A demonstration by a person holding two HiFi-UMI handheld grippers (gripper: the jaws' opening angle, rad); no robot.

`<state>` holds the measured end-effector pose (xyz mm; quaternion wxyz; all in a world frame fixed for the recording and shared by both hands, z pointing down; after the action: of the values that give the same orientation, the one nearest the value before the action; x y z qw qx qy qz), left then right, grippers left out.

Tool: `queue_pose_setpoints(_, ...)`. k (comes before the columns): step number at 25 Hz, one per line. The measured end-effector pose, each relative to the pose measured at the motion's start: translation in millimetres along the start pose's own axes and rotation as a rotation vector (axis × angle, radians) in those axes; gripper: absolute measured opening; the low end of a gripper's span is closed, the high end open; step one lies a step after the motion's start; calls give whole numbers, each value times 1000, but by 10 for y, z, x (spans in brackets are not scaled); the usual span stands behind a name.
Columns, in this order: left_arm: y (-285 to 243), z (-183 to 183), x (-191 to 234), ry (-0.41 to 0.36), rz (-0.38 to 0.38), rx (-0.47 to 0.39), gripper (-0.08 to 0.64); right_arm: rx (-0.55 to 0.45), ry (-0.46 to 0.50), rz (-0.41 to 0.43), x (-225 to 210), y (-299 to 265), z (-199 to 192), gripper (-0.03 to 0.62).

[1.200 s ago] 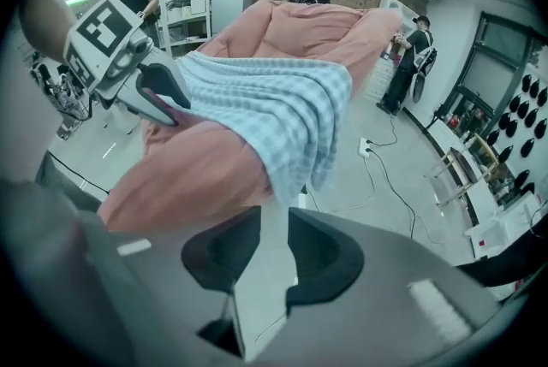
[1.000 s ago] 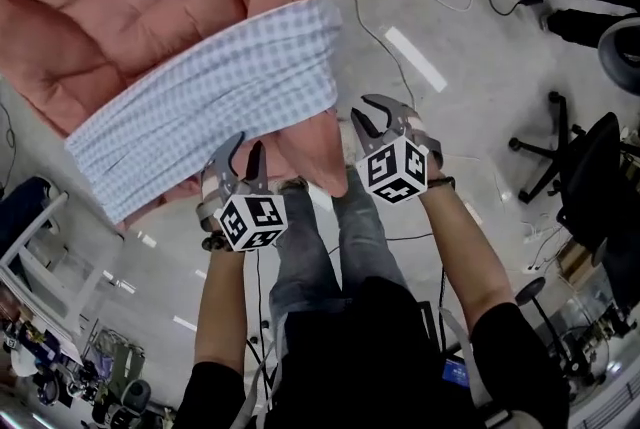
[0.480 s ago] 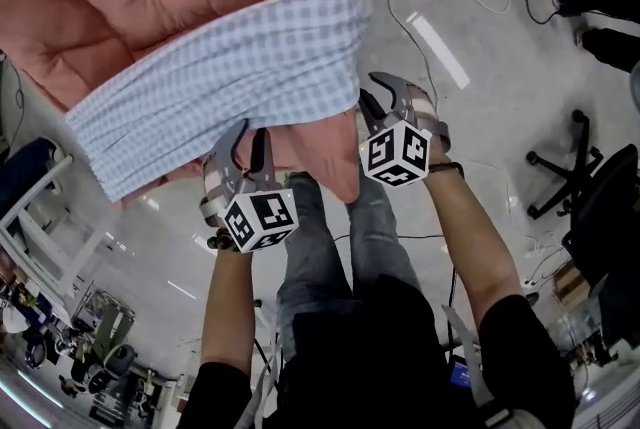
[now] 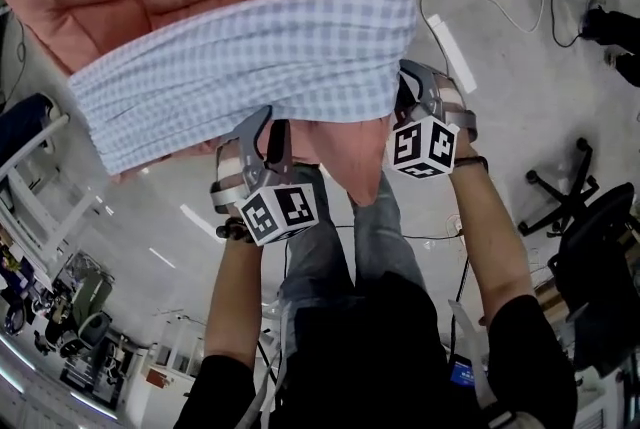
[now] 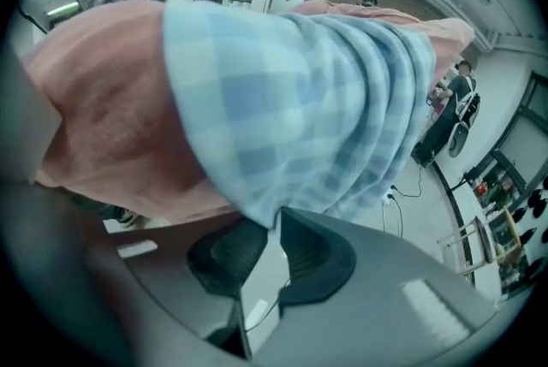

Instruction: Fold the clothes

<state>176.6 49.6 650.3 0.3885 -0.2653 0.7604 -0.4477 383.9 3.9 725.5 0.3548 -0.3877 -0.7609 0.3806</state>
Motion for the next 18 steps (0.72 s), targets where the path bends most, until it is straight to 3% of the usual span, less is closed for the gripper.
queue_pose_setpoints(3, -9, 6, 31, 50, 6, -14, 16, -4, -7, 2, -72, 42, -15, 8)
queue_pose_setpoints(11, 171, -17, -51, 66, -1, -39, 11, 38, -78, -50, -31, 504, -332, 8)
queue_pose_setpoints(18, 396, -139, -267, 15, -43, -83, 11, 89, -126, -138, 115, 875, -534, 8)
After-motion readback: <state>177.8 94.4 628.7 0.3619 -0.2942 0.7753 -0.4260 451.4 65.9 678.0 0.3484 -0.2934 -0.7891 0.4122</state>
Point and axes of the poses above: the fingertips, and each gripper's own axes: y backward along the fingers, x to its left, z out of its top, the point moved 6 cm from there along y, backward along the fingers, and after that the axes turned 4 degrees about x, right-handed, at the moved point
